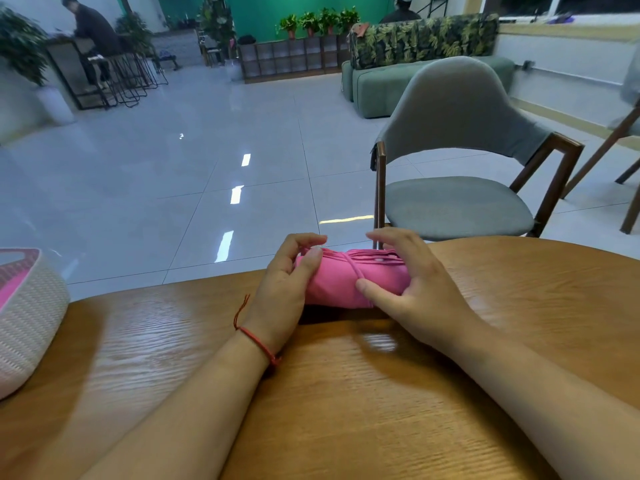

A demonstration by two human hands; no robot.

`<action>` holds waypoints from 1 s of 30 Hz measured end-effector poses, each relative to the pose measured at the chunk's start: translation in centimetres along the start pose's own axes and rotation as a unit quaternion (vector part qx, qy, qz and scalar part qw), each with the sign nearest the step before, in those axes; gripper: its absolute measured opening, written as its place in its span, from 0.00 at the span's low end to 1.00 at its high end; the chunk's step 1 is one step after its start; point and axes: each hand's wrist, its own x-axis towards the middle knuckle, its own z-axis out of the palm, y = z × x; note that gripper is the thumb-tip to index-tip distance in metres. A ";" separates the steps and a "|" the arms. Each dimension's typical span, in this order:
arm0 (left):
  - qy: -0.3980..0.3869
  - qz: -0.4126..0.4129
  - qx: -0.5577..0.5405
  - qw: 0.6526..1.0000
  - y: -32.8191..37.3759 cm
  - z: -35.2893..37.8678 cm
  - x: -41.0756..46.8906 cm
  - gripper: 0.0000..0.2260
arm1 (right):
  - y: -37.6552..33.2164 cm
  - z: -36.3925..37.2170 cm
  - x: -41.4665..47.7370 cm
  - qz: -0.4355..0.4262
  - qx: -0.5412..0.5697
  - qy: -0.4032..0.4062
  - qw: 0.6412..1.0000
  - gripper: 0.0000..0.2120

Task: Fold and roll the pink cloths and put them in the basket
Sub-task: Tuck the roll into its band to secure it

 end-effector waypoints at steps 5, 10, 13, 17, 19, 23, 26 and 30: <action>0.077 -0.035 -0.044 0.995 -0.3 -0.2 0.4 0.12 | 0.4 -0.7 0.2 0.028 0.001 -0.062 0.998 0.45; 0.146 -0.098 -0.111 0.978 0.1 -0.8 0.3 0.18 | 0.0 -0.6 -0.2 -0.030 0.021 -0.073 0.997 0.36; 0.111 -0.079 -0.112 0.984 0.4 -1.7 -1.3 0.15 | -0.8 -0.7 -0.9 -0.053 0.026 -0.069 0.996 0.35; 0.104 -0.003 -0.016 0.994 0.5 -3.3 -4.5 0.17 | -2.9 0.2 -2.4 -0.028 0.078 -0.045 0.996 0.30; 0.116 0.018 0.003 0.993 1.2 -4.3 -6.3 0.18 | -4.8 1.1 -3.5 -0.010 0.127 -0.034 0.991 0.24; 0.177 -0.002 0.014 0.984 2.2 -4.6 -9.1 0.14 | -7.9 2.7 -5.6 0.030 0.180 -0.015 0.983 0.24; 0.219 -0.055 -0.014 0.974 2.7 -4.5 -11.0 0.12 | -9.7 3.3 -6.7 0.090 0.261 -0.006 0.961 0.21; 0.258 -0.094 -0.069 0.959 4.8 -4.9 -13.4 0.09 | -12.0 3.7 -7.7 0.104 0.329 0.014 0.938 0.15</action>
